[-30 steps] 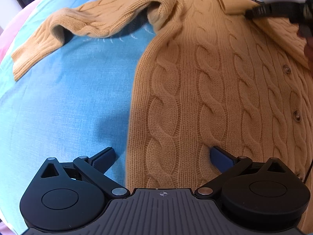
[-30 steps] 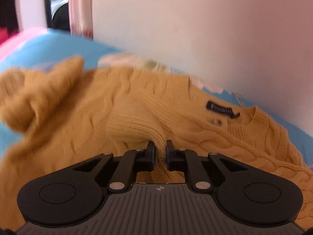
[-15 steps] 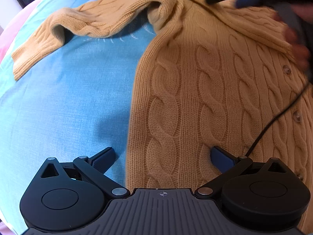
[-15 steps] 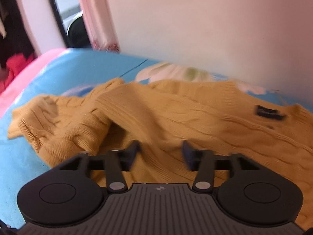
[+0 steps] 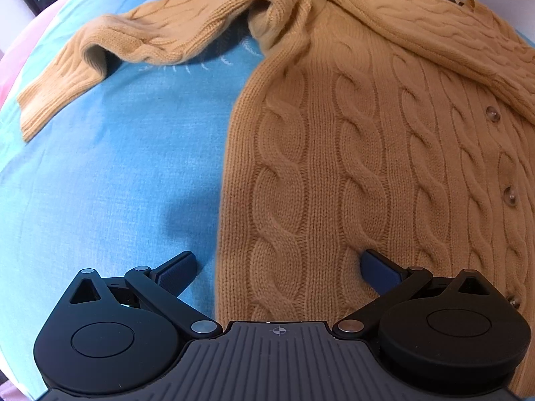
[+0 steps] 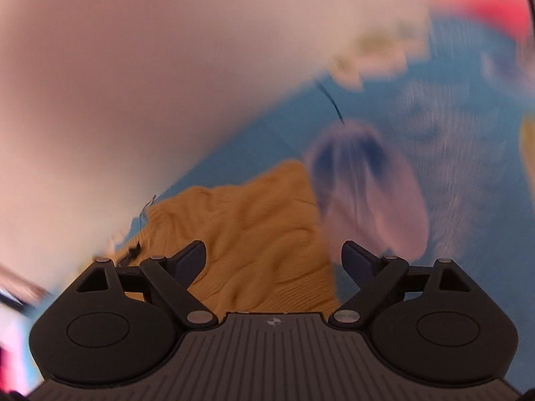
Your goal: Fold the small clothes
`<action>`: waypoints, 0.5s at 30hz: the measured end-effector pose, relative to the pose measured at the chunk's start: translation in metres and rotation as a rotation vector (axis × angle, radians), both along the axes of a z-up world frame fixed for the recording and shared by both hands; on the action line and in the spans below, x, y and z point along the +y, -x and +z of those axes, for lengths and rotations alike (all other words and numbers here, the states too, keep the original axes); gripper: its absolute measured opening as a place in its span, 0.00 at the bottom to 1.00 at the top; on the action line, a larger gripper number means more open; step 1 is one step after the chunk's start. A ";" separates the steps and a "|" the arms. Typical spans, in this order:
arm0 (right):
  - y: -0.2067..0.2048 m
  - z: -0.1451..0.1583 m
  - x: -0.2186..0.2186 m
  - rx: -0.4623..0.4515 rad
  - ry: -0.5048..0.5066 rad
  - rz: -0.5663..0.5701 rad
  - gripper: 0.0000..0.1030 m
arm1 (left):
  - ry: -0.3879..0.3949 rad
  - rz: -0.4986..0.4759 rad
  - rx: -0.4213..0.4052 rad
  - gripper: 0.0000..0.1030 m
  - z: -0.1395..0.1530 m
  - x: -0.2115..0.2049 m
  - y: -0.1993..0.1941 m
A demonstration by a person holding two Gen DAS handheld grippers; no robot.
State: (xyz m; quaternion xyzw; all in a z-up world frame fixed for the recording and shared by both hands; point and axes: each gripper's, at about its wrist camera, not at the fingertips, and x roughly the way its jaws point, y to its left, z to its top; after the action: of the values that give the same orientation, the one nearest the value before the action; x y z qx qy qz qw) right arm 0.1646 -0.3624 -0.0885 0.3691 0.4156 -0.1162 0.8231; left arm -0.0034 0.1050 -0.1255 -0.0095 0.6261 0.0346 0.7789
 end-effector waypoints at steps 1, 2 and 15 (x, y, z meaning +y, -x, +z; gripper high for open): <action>0.000 -0.008 -0.011 -0.022 -0.075 -0.025 0.86 | 0.000 0.003 0.004 1.00 0.000 0.000 -0.001; 0.001 -0.010 -0.019 -0.064 -0.111 -0.042 0.86 | 0.000 0.007 0.007 1.00 0.001 0.000 -0.001; -0.047 -0.001 -0.051 -0.058 0.102 0.071 0.20 | -0.019 0.051 0.026 1.00 0.000 -0.002 -0.003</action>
State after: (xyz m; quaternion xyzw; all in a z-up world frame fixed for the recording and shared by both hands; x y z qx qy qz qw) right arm 0.2112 -0.4138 -0.0893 0.3147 0.3977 -0.0972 0.8563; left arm -0.0001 0.1035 -0.1255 -0.0176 0.6353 0.0602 0.7697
